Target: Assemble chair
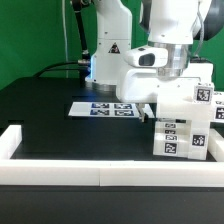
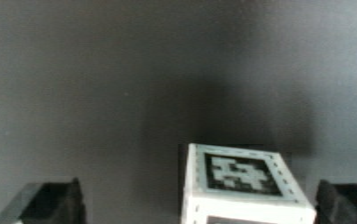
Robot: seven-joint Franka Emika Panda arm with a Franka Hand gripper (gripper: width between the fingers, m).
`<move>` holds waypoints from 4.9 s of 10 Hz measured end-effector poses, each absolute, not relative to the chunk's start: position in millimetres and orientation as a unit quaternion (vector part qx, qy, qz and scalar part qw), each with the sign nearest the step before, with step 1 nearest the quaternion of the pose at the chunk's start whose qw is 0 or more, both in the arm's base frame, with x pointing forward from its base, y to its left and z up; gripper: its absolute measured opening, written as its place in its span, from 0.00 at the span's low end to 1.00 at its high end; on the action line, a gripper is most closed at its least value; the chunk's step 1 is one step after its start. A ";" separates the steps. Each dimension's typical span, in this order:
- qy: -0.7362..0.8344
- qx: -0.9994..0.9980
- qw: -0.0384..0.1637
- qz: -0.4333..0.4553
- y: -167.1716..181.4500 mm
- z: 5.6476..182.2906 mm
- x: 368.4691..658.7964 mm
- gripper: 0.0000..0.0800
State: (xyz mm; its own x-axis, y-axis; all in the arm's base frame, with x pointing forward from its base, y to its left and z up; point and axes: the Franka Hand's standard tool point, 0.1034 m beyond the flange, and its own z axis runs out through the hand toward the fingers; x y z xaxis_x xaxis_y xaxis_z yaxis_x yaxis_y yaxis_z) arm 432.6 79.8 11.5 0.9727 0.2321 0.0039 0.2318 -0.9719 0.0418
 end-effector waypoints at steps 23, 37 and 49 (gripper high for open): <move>0.105 0.994 -0.022 0.000 57.5 122.3 439.6 0.36; 0.101 0.995 -0.012 0.006 118.8 145.2 501.7 0.36; 0.139 0.990 -0.006 -0.006 135.3 127.3 486.5 0.36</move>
Offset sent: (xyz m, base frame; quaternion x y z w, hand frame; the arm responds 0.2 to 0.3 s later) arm 0.0038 0.0028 0.0000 0.0031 -0.0004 0.0039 1.0000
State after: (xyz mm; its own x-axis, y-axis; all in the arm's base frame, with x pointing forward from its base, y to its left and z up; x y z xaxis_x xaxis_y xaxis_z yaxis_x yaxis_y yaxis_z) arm 486.5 135.3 127.3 0.9615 0.2747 -0.0095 0.2745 -0.9615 -0.0132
